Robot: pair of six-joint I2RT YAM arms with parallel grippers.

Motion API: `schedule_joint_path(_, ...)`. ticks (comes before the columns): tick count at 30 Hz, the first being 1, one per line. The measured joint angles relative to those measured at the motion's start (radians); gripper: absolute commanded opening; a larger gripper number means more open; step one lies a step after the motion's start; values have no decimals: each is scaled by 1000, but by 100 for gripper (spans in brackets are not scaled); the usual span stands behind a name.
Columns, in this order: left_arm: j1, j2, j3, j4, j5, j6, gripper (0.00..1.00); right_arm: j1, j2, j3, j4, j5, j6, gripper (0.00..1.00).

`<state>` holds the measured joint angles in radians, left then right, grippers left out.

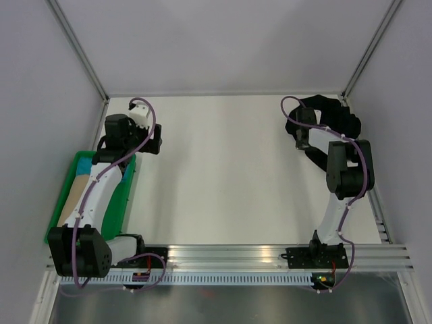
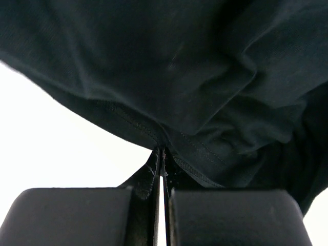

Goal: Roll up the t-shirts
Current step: Grab a tshirt with the right arm, then move the tshirt to the center of the board

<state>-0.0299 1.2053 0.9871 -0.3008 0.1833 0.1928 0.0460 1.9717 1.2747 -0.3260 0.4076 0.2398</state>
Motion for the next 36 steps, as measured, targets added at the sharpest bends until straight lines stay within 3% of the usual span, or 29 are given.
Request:
schedule_joint_path(10,0,0,26,-124,-3,30,100,80,-222,-17,-38,-195,-36,0)
schedule_joint_path(14,0,-2,60,-144,3,37,100,219,-270,116,-96,-260,-50,0)
schedule_joint_path(20,0,-16,111,-187,8,52,100,422,-388,299,-37,-593,10,0)
schedule_joint_path(24,0,-30,128,-201,9,67,100,416,-505,377,35,-703,63,0)
schedule_joint_path(28,0,-31,133,-211,11,71,100,401,-575,425,53,-668,73,0)
schedule_joint_path(36,0,-31,134,-230,45,71,100,278,-480,359,27,-663,173,0)
